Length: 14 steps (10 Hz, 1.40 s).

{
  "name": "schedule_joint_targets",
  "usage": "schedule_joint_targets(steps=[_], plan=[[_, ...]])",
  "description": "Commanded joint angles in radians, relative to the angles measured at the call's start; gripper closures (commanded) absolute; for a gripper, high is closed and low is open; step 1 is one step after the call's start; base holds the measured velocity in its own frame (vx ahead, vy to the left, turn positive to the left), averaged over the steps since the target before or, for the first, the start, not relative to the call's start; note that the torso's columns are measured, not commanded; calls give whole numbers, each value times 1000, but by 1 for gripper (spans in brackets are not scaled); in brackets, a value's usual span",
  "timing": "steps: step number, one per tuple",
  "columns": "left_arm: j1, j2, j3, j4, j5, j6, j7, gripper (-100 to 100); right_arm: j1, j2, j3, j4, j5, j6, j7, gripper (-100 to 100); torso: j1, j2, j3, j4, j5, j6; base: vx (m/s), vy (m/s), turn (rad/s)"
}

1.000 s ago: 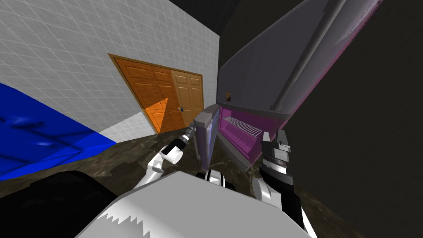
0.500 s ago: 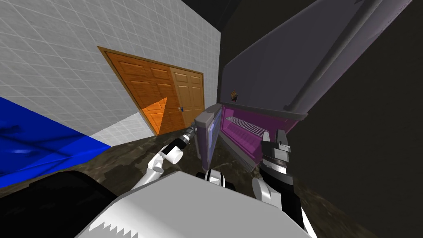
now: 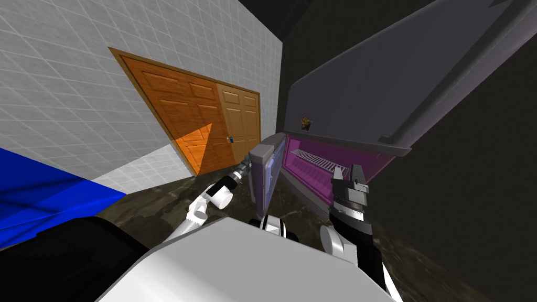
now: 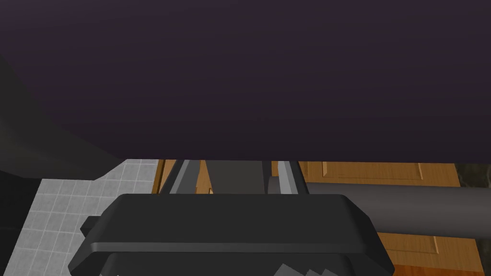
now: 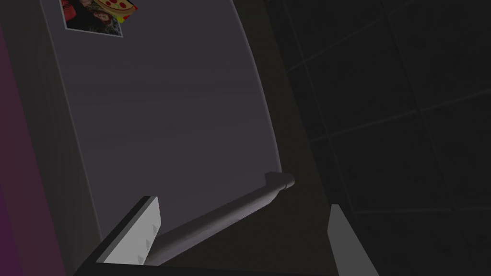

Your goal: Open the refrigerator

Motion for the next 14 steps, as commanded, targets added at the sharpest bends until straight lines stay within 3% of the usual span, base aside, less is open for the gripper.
schedule_joint_targets(steps=[1,5,6,8,9,14], plan=[[-7,18,-27,3,8,-4,2,100,0,0,0,0,0,0,0,0,-1,-2,-1,0,0,1,62,274,-103],[-11,45,-57,3,19,-11,6,100,0,0,0,0,0,0,0,0,9,-1,-1,-1,3,-1,35,330,-130],[-1,58,-37,-49,34,15,17,-100,0,0,0,0,0,0,0,0,4,0,1,-2,3,-4,54,132,87],[12,72,-23,-98,49,47,25,-100,0,1,0,0,0,0,0,0,-10,16,10,5,-3,-8,55,-37,125],[12,72,-23,-100,49,47,25,-100,0,1,1,0,0,0,0,0,-7,20,12,7,-3,-6,20,-58,37],[42,107,11,-225,84,128,47,-100,0,0,0,0,0,0,0,0,0,20,9,16,-5,-5,41,-5,65]])
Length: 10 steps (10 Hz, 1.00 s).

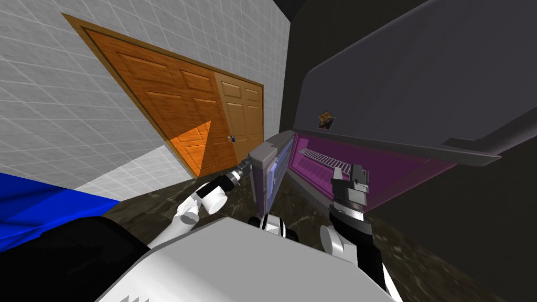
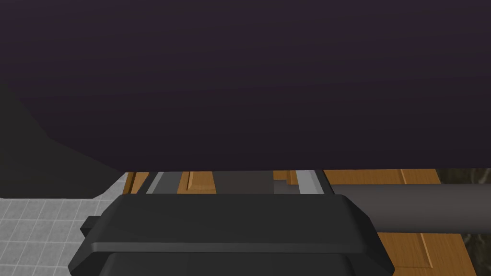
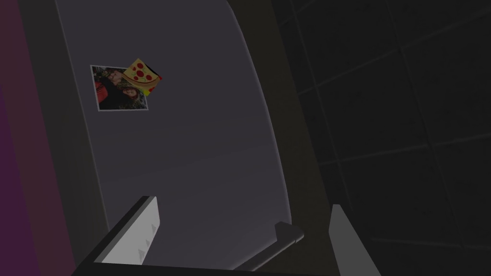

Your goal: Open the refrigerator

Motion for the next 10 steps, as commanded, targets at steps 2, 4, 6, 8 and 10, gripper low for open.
schedule_joint_targets(steps=[2,4,6,8,10], plan=[[4,17,19,-70,18,15,10,-100,0,0,0,0,0,0,0,0,-5,3,2,0,-2,-1,39,-14,57],[24,12,5,-50,11,33,5,-100,0,0,0,0,0,0,0,0,-9,3,1,3,-4,2,-5,6,10],[32,12,2,-45,10,44,5,0,0,0,0,0,0,0,0,0,0,2,3,-5,3,-3,-7,6,12],[34,12,1,-43,10,46,5,0,0,0,0,0,0,0,0,0,8,-1,3,-9,7,-5,-3,-1,2],[35,13,1,-43,10,46,5,0,0,0,0,0,0,0,0,0,10,-1,3,-10,8,-6,0,0,0]])
